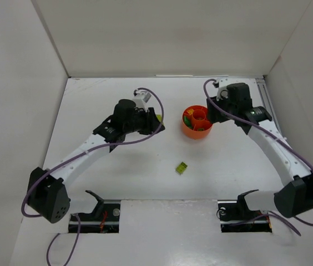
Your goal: Sort the legos into containers by color
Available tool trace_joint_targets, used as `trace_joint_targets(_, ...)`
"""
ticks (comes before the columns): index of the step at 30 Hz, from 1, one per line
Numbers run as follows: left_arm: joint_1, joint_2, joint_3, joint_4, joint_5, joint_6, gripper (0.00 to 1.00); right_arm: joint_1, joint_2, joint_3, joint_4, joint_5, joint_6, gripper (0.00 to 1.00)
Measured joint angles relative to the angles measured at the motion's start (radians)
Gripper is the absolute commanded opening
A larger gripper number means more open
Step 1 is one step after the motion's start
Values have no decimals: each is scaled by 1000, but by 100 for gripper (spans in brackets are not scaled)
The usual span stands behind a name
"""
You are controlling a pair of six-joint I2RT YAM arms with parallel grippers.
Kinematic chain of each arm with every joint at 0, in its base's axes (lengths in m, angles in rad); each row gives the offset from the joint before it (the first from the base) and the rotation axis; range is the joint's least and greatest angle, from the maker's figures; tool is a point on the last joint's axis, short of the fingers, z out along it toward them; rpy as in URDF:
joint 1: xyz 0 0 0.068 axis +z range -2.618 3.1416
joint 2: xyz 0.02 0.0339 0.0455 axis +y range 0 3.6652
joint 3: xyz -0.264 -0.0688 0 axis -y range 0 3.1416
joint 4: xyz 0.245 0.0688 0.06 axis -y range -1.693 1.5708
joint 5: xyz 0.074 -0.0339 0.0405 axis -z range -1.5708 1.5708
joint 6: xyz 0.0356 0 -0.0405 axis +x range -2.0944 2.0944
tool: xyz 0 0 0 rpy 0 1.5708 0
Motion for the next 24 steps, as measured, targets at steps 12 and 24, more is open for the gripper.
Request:
trace_joint_targets(12, -211, 402, 402, -43, -135, 264, 0, -146, -186, -89, 22, -149, -16, 60)
trace_joint_targets(24, -351, 739, 775, -201, -344, 397, 0, -322, -304, -145, -19, -152, -46, 64)
